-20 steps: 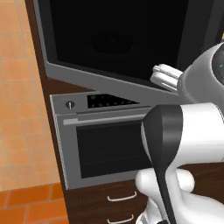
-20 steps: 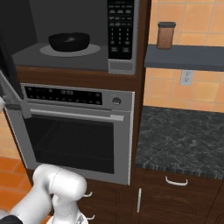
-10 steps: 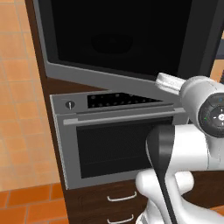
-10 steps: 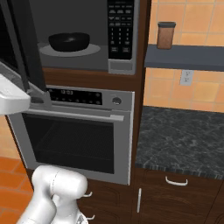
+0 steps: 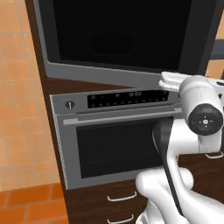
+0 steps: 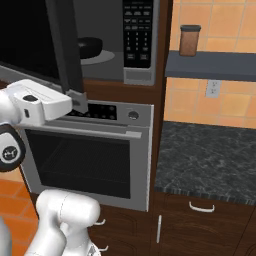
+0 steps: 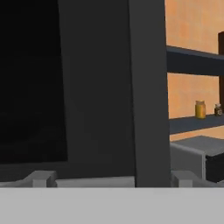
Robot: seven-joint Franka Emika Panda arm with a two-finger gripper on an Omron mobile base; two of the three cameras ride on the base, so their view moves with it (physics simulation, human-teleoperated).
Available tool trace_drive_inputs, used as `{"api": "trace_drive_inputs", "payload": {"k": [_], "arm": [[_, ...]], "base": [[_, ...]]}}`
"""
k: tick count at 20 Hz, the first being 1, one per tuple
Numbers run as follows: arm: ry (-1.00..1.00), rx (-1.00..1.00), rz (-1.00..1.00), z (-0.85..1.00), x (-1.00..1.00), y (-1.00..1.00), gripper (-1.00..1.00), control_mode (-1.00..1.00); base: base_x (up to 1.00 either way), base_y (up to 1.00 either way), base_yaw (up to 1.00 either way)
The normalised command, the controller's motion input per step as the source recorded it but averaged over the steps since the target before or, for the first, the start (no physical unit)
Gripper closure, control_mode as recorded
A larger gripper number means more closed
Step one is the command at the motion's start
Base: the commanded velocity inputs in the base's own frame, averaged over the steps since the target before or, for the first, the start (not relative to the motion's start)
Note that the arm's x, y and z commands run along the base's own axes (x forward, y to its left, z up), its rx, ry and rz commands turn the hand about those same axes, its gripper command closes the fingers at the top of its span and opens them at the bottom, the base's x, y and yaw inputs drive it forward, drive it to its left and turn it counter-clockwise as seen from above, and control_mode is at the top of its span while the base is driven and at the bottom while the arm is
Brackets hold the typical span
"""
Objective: Open the microwave, place the bowl with waffle inside the microwave, then close the microwave door and turn it on.
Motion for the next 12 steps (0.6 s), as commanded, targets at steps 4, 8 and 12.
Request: {"api": "trace_drive_inputs", "payload": {"k": [4, 8, 12], "arm": [[-0.01, -0.03, 0.00, 0.00, 0.67, -0.15, -1.00, -1.00], [0.00, 0.00, 0.00, 0.00, 0.74, -0.19, -1.00, -1.00], [0.00, 0.00, 0.00, 0.00, 0.85, -0.10, -1.00, -1.00]], "base": [[0.00, 0.00, 0.00], [0.00, 0.00, 0.00], [0.00, 0.00, 0.00]]}}
